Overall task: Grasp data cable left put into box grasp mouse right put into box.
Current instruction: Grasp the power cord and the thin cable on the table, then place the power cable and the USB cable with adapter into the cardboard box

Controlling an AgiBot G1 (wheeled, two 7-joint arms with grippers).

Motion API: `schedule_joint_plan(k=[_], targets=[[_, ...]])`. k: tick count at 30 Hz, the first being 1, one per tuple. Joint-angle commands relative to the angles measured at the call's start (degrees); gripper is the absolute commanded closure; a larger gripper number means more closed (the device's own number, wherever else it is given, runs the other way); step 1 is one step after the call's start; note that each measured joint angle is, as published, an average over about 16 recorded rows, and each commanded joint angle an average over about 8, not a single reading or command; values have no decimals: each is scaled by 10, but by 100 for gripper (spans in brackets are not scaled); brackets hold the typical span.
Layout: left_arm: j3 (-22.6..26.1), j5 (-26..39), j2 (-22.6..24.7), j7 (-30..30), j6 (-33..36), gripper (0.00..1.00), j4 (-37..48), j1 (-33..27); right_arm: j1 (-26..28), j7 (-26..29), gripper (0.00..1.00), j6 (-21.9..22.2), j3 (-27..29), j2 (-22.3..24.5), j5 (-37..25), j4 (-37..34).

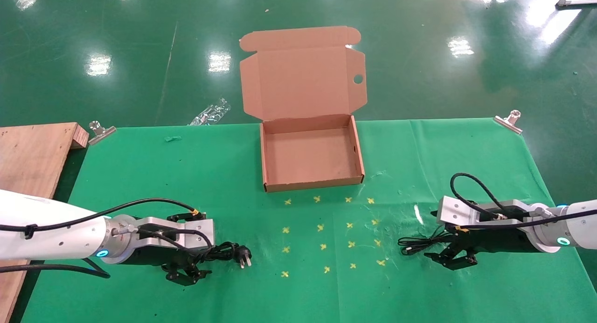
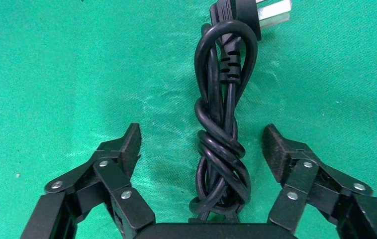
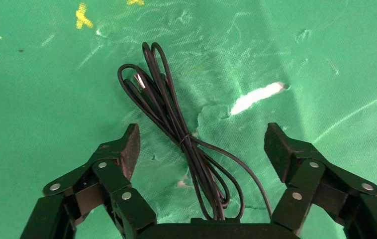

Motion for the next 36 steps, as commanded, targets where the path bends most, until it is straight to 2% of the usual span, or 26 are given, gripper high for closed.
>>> schedule_joint_plan(k=[1, 36], targets=[[0, 0, 0, 0, 0, 100, 0, 0, -1, 0, 100, 0, 0, 1, 1, 2], [-4, -6, -4, 2, 3, 100, -1, -7, 4, 1, 100, -3, 5, 9, 6, 13]])
